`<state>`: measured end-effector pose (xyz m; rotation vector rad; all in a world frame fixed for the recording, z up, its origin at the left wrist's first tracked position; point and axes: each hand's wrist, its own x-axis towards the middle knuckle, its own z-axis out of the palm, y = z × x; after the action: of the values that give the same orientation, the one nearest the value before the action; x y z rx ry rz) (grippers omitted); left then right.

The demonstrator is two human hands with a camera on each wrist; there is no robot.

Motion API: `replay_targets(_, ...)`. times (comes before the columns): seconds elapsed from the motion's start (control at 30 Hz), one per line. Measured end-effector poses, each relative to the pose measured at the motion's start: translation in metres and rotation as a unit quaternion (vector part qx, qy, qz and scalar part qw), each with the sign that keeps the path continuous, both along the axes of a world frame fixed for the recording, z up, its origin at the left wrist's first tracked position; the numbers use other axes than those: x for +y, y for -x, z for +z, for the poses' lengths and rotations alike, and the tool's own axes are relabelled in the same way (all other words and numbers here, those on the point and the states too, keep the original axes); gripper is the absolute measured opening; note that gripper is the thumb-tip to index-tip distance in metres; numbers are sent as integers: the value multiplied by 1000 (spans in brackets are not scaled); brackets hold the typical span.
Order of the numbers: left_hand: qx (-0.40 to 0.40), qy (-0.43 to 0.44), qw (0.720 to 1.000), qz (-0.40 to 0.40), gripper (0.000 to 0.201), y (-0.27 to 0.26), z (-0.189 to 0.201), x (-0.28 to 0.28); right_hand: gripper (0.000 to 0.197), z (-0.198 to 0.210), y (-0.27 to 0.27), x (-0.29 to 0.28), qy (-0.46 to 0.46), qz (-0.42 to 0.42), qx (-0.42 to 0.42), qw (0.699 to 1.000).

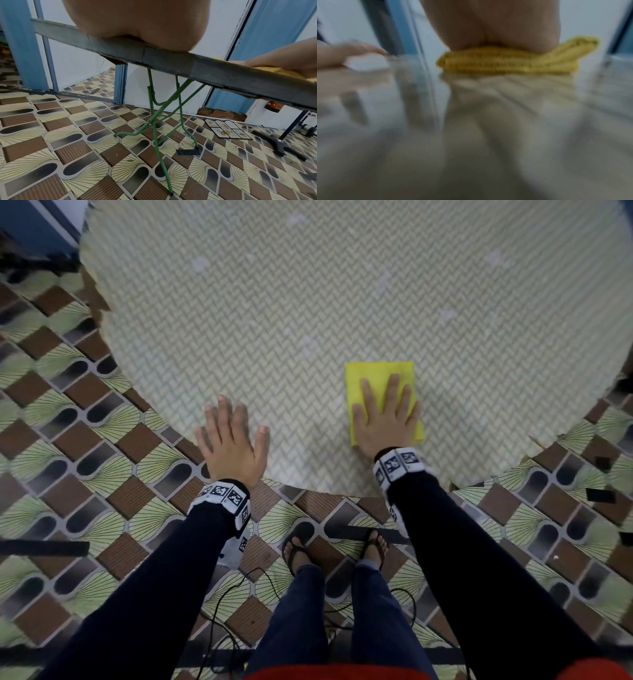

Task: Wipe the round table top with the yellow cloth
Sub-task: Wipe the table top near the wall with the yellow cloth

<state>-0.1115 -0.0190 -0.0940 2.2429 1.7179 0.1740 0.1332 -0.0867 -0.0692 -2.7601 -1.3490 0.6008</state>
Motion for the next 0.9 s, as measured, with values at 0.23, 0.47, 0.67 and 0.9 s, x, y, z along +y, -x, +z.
replay_targets(0.23, 8, 12, 1000, 2, 71, -1, 2, 1, 54, 12, 61, -78, 41, 91, 46, 994)
replay_targets(0.47, 13, 22, 1000, -2, 70, 1, 4, 1, 63, 24, 39, -67, 87, -91, 67, 990)
replay_targets(0.67, 8, 40, 999, -13, 67, 3, 9, 2, 71, 26, 7, 20, 113, -50, 113, 986)
replay_targets(0.9, -20, -1, 1000, 2, 63, 11, 8, 12, 57, 3, 30, 27, 14, 39, 2, 999)
